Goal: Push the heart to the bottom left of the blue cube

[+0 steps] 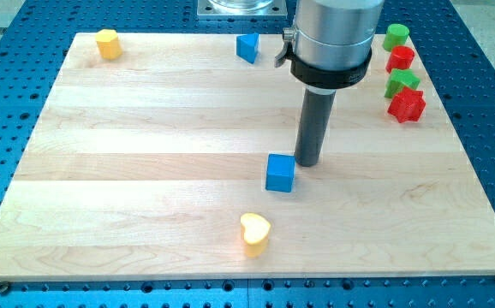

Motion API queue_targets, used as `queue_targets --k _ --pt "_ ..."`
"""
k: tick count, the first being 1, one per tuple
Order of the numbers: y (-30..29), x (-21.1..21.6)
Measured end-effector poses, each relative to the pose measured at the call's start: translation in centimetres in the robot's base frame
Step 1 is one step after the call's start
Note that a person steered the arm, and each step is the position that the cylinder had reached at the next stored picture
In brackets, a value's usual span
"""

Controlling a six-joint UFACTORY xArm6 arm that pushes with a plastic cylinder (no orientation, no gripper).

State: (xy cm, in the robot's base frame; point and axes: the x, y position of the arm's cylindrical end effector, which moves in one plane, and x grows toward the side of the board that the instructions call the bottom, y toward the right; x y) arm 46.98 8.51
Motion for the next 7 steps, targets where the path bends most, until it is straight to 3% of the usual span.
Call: queue_targets --k 2,5,7 --pt "0.5 0.1" --pt "-4.8 13.3" --pt "-6.1 14.9"
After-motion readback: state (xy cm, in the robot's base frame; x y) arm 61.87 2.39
